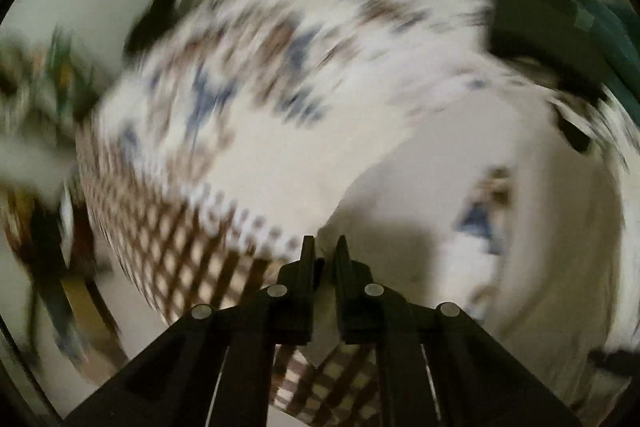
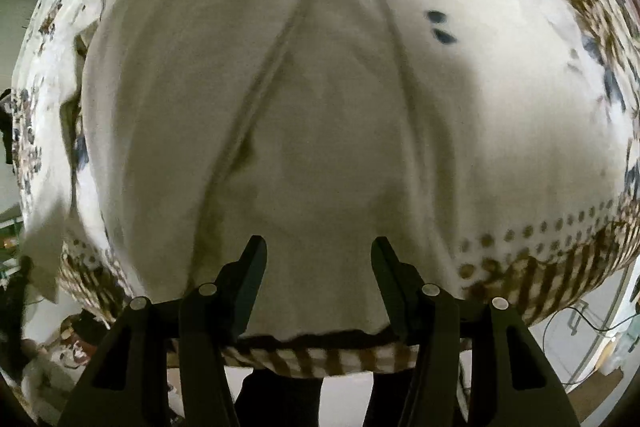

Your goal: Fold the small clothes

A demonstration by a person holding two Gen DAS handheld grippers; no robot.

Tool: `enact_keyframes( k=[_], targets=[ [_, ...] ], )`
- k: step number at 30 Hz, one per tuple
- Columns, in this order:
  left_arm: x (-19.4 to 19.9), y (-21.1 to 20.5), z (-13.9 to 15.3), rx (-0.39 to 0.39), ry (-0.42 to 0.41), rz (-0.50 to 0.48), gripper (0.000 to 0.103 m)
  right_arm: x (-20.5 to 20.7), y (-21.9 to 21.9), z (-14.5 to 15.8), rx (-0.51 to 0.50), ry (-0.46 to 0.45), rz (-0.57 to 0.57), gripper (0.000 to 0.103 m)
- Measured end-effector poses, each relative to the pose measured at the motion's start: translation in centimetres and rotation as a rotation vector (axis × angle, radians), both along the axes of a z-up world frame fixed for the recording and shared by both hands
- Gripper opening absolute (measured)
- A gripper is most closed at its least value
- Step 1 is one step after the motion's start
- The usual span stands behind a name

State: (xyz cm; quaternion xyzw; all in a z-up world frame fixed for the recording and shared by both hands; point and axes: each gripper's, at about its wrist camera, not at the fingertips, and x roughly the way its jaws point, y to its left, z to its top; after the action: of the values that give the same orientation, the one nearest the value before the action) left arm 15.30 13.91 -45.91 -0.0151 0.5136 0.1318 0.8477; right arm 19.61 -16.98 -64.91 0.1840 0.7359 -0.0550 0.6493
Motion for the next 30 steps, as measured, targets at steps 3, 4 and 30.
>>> enact_keyframes(
  k=[3,4,30],
  targets=[
    [-0.2,-7.1,3.1,0.081,-0.034,-0.216,0.006,-1.3,-3.1,1.8,0.01,-0.022,-0.005,0.057],
    [-1.0,-10.9,3.6,0.102,-0.031,-0.314,0.006,-1.7,-3.9,2.0,0.008,-0.027,-0.007,0.057],
    [-5.3,-14.9,-6.0,-0.073,0.312,-0.216,0.09,-8.0,-17.1,-0.3,0.289,-0.036,-0.091,0.057]
  ],
)
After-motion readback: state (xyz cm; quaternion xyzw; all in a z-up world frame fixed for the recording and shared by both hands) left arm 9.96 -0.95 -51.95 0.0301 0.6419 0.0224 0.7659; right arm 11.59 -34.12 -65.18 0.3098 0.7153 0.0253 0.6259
